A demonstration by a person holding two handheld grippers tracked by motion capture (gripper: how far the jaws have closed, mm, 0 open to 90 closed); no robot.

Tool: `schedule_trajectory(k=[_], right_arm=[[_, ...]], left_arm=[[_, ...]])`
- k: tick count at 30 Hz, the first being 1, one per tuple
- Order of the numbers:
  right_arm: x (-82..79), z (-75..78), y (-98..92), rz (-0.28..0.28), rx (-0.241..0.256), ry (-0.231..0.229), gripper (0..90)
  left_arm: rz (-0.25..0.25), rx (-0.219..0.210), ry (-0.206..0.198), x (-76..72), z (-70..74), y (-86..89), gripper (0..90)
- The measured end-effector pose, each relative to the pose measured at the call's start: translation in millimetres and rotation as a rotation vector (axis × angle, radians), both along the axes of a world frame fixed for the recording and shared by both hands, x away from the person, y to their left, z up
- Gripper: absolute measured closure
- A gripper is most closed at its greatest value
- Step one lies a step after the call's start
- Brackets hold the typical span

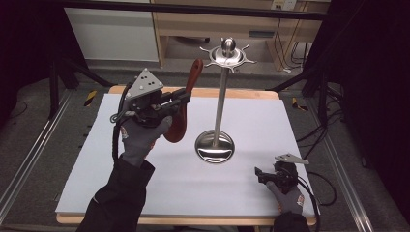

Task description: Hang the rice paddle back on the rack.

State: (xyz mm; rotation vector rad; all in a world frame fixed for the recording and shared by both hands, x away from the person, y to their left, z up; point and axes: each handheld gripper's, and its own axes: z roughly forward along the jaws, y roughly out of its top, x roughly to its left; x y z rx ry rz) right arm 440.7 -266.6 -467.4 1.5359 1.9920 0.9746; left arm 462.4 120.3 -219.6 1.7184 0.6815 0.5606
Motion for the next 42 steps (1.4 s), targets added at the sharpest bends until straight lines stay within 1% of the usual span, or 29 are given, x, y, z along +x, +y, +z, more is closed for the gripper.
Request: schedule_trajectory(k=[10, 24, 32, 36, 42], right_arm=[[0.0, 0.1, -0.1, 0.000, 0.001, 0.000, 12.1], [0.0, 0.5, -0.4, 0.002, 0.003, 0.001, 12.1], [0.0, 0.7, -0.7, 0.002, 0.005, 0.000, 12.1], [-0.2, 0.8, -0.4, -0.002, 0.009, 0.001, 12.1], [-0.1, 0.8, -0.4, -0.001, 0.008, 0.002, 12.1]], left_arm=[[-0.007, 0.006, 0.000, 3.4, 1.4, -4.2, 78.6], [-0.008, 0.019, 0.010, 9.6, -1.7, -12.0, 78.6], [-0.006, 0.018, 0.011, 12.7, -1.6, -15.7, 78.6], [-0.008, 0.008, 0.018, 15.1, -2.8, -17.6, 78.6], [-0.010, 0.011, 0.019, 17.6, -3.7, -19.4, 78.6]])
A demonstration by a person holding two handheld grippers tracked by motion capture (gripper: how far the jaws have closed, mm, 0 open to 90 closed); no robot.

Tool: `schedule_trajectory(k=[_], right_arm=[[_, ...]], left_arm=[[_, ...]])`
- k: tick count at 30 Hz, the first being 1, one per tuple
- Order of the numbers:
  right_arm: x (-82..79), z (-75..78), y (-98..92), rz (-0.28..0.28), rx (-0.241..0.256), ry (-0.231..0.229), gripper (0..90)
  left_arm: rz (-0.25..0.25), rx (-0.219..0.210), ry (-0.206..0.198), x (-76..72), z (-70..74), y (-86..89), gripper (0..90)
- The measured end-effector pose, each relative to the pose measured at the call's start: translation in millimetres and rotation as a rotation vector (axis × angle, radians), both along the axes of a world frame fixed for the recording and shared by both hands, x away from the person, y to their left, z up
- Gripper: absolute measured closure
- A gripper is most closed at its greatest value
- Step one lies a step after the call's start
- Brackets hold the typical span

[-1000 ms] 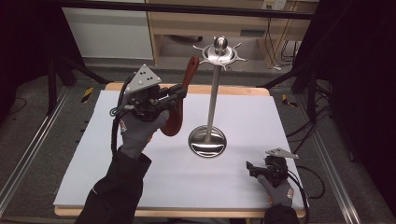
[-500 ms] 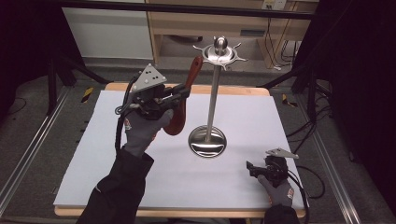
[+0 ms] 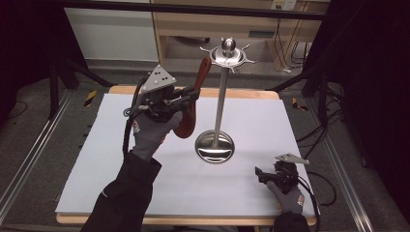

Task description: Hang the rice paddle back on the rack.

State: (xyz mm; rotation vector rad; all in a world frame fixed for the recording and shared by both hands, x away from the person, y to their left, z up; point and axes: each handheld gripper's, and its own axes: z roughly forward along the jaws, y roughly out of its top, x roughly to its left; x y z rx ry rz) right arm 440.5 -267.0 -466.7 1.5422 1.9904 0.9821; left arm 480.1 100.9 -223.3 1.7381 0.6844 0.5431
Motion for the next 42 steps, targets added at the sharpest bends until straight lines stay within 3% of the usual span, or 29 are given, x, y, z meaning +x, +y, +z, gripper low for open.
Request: schedule_trajectory(k=[42], right_arm=[[0.0, 0.2, -0.2, 0.003, -0.002, -0.002, 12.1]], left_arm=[[0.034, 0.027, -0.006, 10.7, -8.1, -17.2, 77.7]])
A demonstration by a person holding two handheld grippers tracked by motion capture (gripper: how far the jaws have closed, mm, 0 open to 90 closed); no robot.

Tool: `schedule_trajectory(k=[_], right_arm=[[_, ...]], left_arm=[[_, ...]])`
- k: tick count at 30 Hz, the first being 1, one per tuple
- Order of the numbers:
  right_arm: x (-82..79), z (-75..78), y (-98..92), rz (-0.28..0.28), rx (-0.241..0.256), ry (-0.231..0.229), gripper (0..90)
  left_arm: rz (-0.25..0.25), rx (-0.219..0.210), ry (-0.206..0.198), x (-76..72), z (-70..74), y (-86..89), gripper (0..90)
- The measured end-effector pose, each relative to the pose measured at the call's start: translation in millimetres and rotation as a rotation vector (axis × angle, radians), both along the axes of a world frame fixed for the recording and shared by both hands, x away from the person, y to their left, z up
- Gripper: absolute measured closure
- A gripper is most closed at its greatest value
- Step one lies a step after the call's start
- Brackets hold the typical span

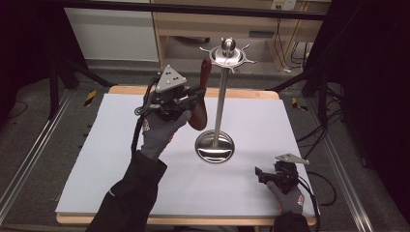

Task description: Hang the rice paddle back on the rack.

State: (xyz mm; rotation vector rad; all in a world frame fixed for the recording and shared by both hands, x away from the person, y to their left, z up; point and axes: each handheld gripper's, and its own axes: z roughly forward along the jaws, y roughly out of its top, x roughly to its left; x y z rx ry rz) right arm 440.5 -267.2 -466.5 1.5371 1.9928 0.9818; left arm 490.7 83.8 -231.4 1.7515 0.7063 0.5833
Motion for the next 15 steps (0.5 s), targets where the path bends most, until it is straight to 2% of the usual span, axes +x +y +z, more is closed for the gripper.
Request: schedule_trajectory(k=[12, 15], right_arm=[[0.0, 0.0, 0.2, 0.001, 0.001, -0.001, 12.1], [-0.1, 0.2, 0.0, 0.000, -0.001, -0.001, 12.1]], left_arm=[[-0.002, 0.012, 0.003, -0.4, -1.9, 2.4, 75.0], [-0.005, 0.010, 0.008, -2.3, -4.2, 5.9, 71.2]])
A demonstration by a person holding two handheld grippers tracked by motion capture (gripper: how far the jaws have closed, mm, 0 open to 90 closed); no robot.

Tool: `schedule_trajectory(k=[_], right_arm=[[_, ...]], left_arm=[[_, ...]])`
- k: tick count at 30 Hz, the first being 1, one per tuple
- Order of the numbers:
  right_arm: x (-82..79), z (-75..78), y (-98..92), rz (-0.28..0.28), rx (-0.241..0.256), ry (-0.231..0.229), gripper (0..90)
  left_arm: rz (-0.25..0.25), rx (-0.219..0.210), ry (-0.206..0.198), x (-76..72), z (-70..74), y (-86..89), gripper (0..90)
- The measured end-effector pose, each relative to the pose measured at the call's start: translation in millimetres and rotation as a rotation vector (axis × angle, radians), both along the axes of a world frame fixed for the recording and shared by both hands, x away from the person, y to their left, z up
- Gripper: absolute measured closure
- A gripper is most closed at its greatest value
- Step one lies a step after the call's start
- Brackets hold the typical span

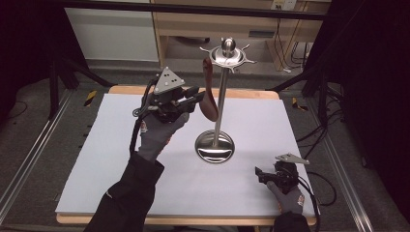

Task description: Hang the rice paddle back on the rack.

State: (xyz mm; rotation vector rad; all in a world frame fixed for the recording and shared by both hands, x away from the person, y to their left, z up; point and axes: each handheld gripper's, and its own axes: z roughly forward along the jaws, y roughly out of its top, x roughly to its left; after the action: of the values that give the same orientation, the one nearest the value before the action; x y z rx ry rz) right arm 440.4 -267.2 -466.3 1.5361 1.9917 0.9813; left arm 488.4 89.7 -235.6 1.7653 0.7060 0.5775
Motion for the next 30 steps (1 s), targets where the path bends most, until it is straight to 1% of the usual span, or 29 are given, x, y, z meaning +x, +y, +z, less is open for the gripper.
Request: schedule_trajectory(k=[2, 3, 4, 5, 6, 7, 8, 11, 14, 15, 16, 17, 18, 19, 20, 21, 22, 23, 24, 25, 26, 27, 29, 30], right_arm=[[0.1, -0.2, -0.1, 0.000, -0.003, -0.003, 12.1], [0.1, -0.2, -0.1, 0.000, -0.003, -0.003, 12.1], [-0.1, 0.1, -0.1, -0.002, -0.003, -0.001, 12.1], [-0.6, 0.6, -0.3, 0.000, -0.001, -0.004, 12.1], [-0.6, 0.6, -0.2, -0.001, 0.000, -0.004, 12.1], [-0.6, 0.6, -0.2, -0.001, 0.000, -0.004, 12.1], [-0.6, 0.5, -0.2, -0.001, -0.002, -0.005, 12.1], [-0.5, 0.1, 0.2, -0.003, -0.002, -0.003, 12.1], [-0.4, 0.0, 0.2, -0.003, -0.005, -0.003, 12.1], [-0.5, 0.0, 0.2, -0.003, -0.004, -0.003, 12.1], [-0.5, 0.0, 0.2, -0.003, -0.004, -0.003, 12.1], [-0.6, 0.0, 0.1, -0.004, -0.004, -0.002, 12.0], [-0.5, -0.1, 0.1, -0.005, -0.003, -0.002, 12.0], [-0.5, -0.1, 0.1, -0.005, -0.003, -0.002, 11.9], [-0.5, -0.4, 0.2, -0.004, -0.005, -0.001, 11.9], [-0.5, -0.4, 0.3, -0.004, -0.006, -0.001, 11.9], [-0.5, -0.4, 0.3, -0.004, -0.006, -0.001, 11.9], [-0.4, -0.6, 0.3, -0.005, -0.007, 0.000, 11.9], [-0.3, -0.6, 0.2, -0.004, -0.009, -0.001, 11.9], [-0.3, -0.6, 0.2, -0.004, -0.009, -0.001, 11.9], [-0.5, -0.6, 0.3, -0.003, -0.008, 0.000, 11.9], [-0.5, -0.6, 0.3, -0.003, -0.008, 0.000, 11.9], [-0.6, -0.7, 0.2, -0.002, -0.009, -0.002, 11.9], [-0.5, -0.9, 0.2, -0.003, -0.009, -0.001, 11.7]], left_arm=[[-0.003, -0.011, 0.008, -1.5, -3.3, 5.5, 68.2], [-0.003, -0.011, 0.008, -1.5, -3.3, 5.5, 66.7], [0.000, -0.017, 0.023, -2.9, -5.4, 7.7, 66.7], [-0.001, -0.017, 0.030, -4.2, -8.3, 11.3, 64.9], [-0.001, -0.017, 0.030, -4.2, -8.3, 11.3, 63.8], [-0.003, -0.017, 0.038, -5.1, -10.1, 13.3, 63.8], [-0.004, -0.017, 0.035, -5.6, -11.9, 15.4, 61.2], [-0.011, -0.017, 0.031, -7.6, -17.7, 22.4, 57.7], [-0.010, 0.000, 0.029, -10.7, -25.8, 29.6, 55.3], [-0.008, 0.002, 0.035, -12.7, -31.3, 33.5, 53.3], [-0.008, 0.002, 0.035, -12.7, -31.3, 33.5, 52.4], [-0.004, 0.007, 0.045, -14.9, -38.4, 38.2, 51.9], [-0.004, 0.007, 0.045, -14.9, -38.4, 38.2, 51.4], [-0.002, 0.010, 0.050, -15.8, -41.9, 40.6, 51.4], [0.003, 0.016, 0.066, -17.9, -49.1, 45.4, 50.6], [0.005, 0.017, 0.070, -18.6, -52.6, 47.8, 50.2], [0.005, 0.017, 0.070, -18.6, -52.6, 47.8, 49.8], [0.008, 0.016, 0.081, -20.1, -59.7, 52.4, 49.2], [0.008, 0.016, 0.081, -20.1, -59.7, 52.4, 48.9], [0.009, 0.020, 0.082, -20.8, -63.3, 54.8, 48.9], [0.014, 0.018, 0.090, -23.0, -71.4, 58.7, 47.9], [0.014, 0.018, 0.090, -23.0, -71.4, 58.7, 47.6], [0.020, 0.031, 0.094, -25.1, -80.3, 62.4, 47.2], [0.030, 0.040, 0.098, -26.8, -89.4, 66.1, 46.6]])
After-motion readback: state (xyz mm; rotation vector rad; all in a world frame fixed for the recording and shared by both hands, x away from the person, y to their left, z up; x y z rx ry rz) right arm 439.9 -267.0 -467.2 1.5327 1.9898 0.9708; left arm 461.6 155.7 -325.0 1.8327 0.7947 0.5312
